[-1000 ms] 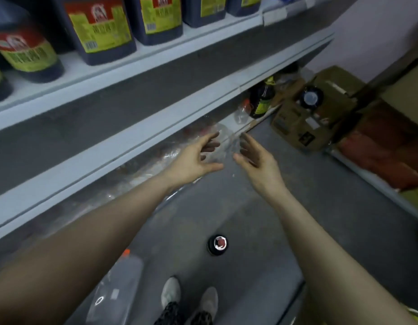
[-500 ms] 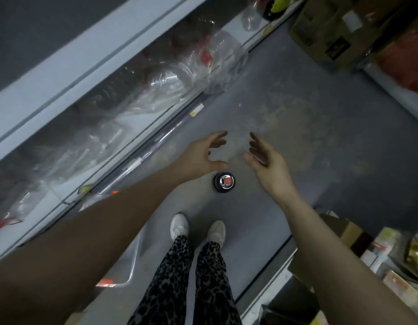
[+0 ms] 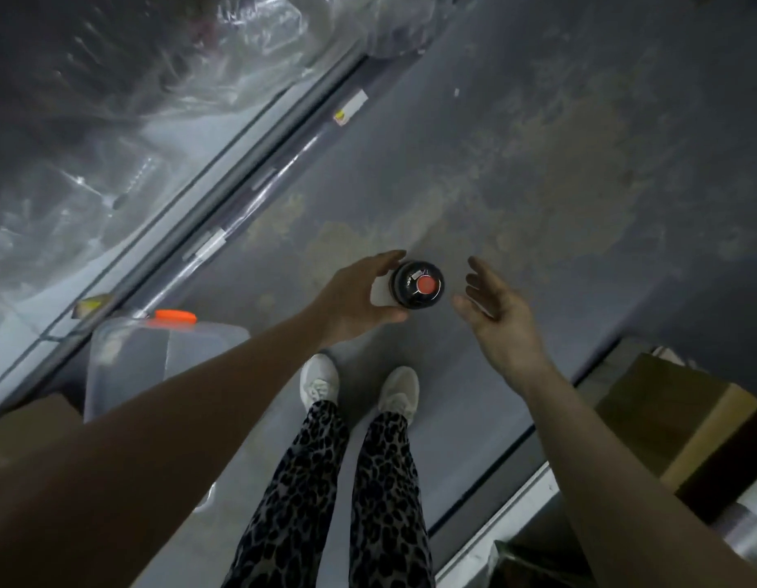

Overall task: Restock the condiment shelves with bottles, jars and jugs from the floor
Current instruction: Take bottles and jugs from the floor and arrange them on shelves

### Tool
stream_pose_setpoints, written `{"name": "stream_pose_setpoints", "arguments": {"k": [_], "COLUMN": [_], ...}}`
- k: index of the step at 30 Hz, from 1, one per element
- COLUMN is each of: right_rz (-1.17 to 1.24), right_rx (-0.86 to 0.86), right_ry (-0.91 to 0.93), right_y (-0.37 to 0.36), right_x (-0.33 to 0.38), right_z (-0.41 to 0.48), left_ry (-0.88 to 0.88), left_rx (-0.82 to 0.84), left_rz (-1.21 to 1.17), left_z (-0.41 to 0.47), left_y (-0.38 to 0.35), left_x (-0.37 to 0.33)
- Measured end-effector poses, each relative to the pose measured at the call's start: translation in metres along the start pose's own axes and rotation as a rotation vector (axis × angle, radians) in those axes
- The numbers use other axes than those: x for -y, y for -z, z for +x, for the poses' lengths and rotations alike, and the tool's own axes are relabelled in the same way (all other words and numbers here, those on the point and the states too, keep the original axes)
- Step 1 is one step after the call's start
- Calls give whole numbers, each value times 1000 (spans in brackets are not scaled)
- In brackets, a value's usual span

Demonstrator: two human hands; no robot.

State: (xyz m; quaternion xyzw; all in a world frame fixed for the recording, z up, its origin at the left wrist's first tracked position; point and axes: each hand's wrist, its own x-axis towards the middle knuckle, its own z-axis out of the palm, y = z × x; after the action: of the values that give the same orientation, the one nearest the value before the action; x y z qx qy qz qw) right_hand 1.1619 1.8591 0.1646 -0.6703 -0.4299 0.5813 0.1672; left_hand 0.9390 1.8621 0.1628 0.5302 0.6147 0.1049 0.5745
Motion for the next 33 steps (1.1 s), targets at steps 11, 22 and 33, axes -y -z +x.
{"name": "stream_pose_setpoints", "arguments": {"k": [11, 22, 33], "right_rz": [-52, 19, 87], "right_rx": [-16, -16, 63], "right_ry": [-106, -38, 132], "right_y": [-27, -61, -55], "right_x": [-116, -196, -199], "right_z": [85, 136, 168], "left_ry": [48, -18, -59], "left_rx": [58, 83, 85], "left_rz": [-13, -2, -70], "left_z": [90, 155, 186], "left_y": [-61, -108, -108], "left_x": [110, 176, 182]}}
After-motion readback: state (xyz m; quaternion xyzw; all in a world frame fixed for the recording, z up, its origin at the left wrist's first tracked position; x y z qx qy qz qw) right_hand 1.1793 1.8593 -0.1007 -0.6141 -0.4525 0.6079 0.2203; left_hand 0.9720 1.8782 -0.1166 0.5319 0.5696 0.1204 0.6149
